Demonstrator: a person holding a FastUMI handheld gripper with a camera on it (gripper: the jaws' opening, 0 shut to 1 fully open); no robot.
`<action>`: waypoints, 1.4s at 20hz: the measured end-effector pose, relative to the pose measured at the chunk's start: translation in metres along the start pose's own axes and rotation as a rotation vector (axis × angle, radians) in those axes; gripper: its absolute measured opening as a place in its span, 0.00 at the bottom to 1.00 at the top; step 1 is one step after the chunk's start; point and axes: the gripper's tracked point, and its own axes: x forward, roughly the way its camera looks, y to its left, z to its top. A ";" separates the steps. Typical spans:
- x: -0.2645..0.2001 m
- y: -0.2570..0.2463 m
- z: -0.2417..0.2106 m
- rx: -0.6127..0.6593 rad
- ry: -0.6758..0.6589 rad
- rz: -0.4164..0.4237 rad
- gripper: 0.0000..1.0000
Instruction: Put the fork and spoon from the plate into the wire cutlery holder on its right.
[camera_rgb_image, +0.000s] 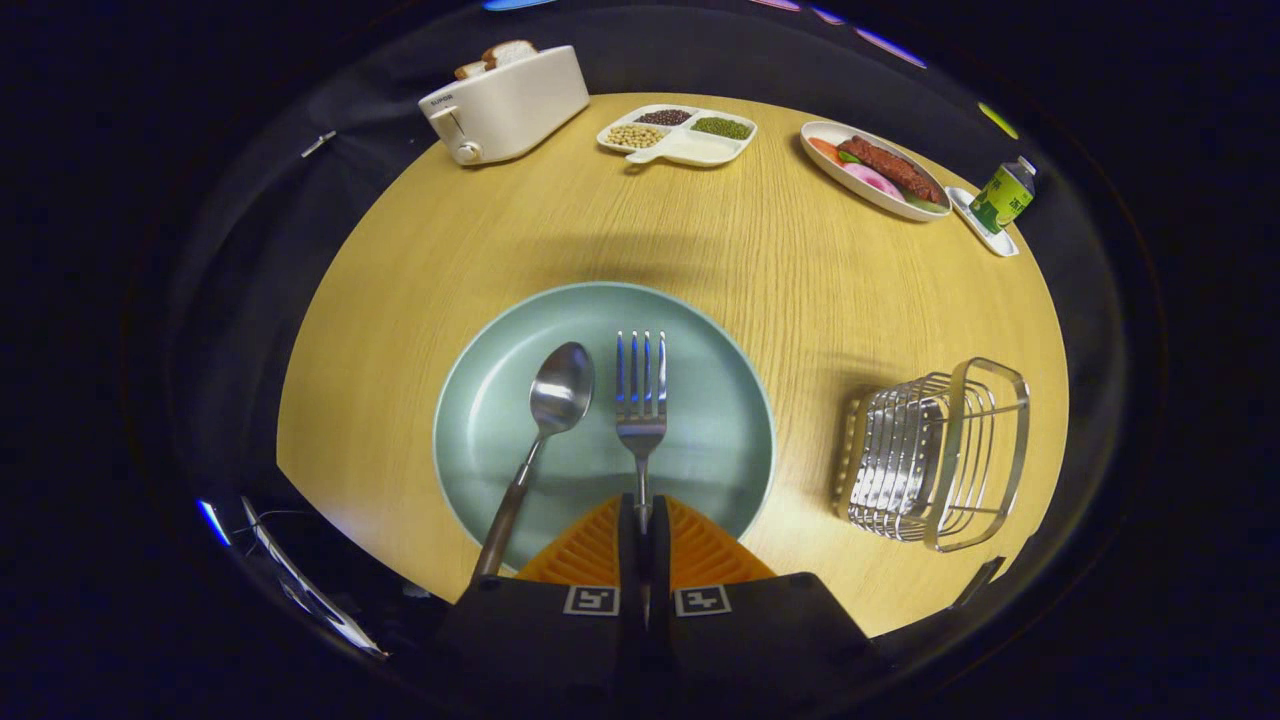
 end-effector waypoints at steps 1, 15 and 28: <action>-0.008 -0.002 0.000 0.007 0.000 0.011 0.05; -0.105 -0.141 0.007 -0.123 0.182 0.000 0.05; -0.075 -0.181 -0.019 -0.190 0.499 0.018 0.05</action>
